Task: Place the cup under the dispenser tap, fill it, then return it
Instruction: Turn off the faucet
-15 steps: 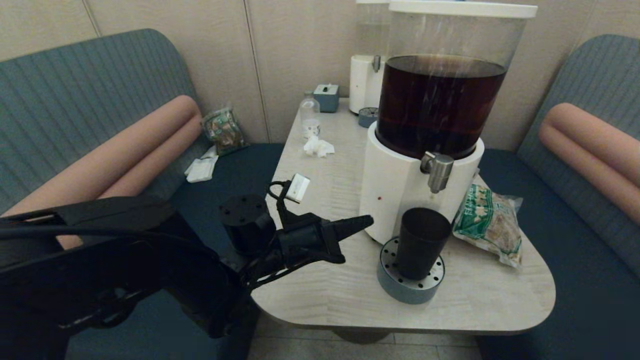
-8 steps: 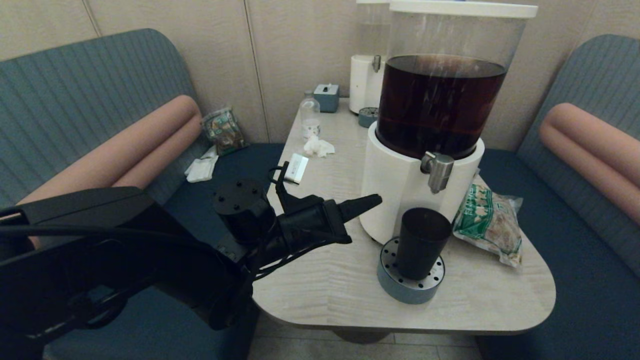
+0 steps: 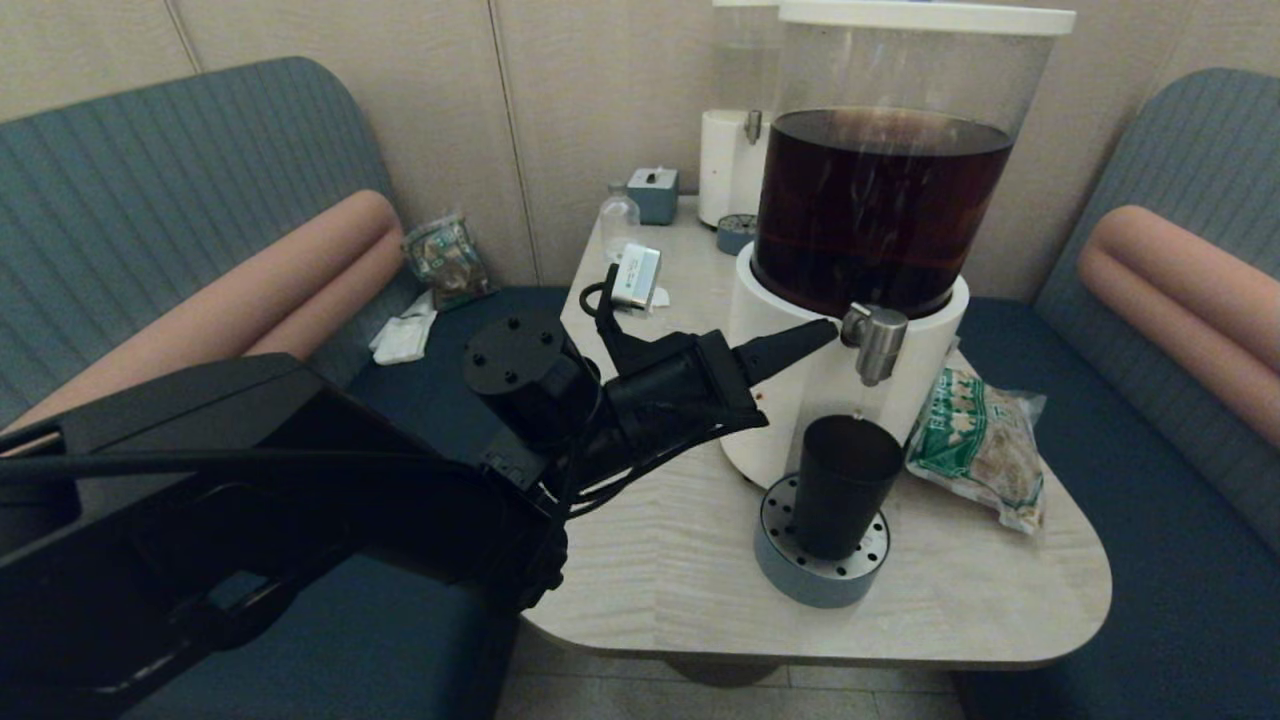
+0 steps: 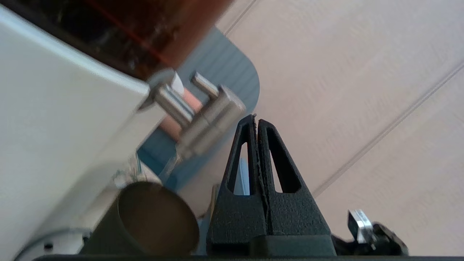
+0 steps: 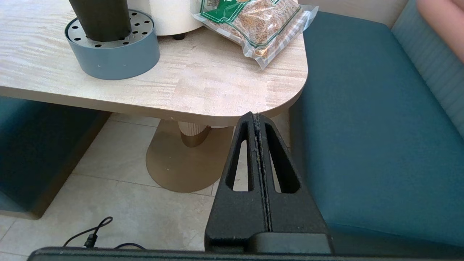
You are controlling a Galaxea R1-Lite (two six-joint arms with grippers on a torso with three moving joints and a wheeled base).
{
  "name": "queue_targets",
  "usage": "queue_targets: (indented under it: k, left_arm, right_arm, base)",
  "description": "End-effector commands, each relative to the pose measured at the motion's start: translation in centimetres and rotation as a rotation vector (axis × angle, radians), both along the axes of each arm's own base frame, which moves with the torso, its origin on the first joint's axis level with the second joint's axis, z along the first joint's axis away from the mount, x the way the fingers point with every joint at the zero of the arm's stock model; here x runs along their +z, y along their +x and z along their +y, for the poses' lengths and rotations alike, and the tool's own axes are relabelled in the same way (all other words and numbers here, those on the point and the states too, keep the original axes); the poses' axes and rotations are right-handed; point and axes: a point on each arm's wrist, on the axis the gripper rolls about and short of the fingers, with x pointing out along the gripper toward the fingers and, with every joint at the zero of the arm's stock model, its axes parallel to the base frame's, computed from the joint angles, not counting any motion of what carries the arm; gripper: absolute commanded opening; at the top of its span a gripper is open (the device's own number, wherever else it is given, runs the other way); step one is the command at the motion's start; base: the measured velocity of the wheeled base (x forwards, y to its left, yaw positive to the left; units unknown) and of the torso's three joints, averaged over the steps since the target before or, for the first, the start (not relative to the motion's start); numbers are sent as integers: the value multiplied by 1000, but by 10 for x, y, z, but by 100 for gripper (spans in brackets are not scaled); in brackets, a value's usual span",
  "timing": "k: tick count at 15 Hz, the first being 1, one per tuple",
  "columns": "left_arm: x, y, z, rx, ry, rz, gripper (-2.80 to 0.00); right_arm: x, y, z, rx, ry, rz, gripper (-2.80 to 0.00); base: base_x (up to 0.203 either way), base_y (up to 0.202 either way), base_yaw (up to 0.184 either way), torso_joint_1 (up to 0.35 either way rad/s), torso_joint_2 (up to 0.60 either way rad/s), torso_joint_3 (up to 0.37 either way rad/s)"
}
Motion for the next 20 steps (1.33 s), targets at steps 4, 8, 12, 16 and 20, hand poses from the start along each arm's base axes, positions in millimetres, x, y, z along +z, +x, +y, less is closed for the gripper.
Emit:
queue_targets:
  k: [4, 8, 12, 16, 20]
  left_arm:
    - [-9, 13, -14, -1, -17, -15, -280]
    - [-10, 22, -21, -4, -33, -38, -280]
    - [-6, 27, -25, -6, -56, -64, -280]
    - [-6, 30, -28, -6, -62, -72, -280]
    - [-3, 35, -31, -5, -80, -94, -280]
  right_arm:
    - [0, 0, 0, 0, -1, 1, -280]
    - [0, 0, 0, 0, -1, 1, -280]
    - [0, 0, 0, 0, -1, 1, -280]
    - [0, 0, 0, 0, -1, 1, -280]
    - [0, 0, 0, 1, -1, 1, -280]
  base:
    - [0, 0, 0, 0, 0, 0]
    - [0, 0, 0, 0, 0, 0]
    - [0, 0, 0, 0, 0, 0]
    - [0, 0, 0, 0, 0, 0]
    - [0, 0, 0, 0, 0, 0]
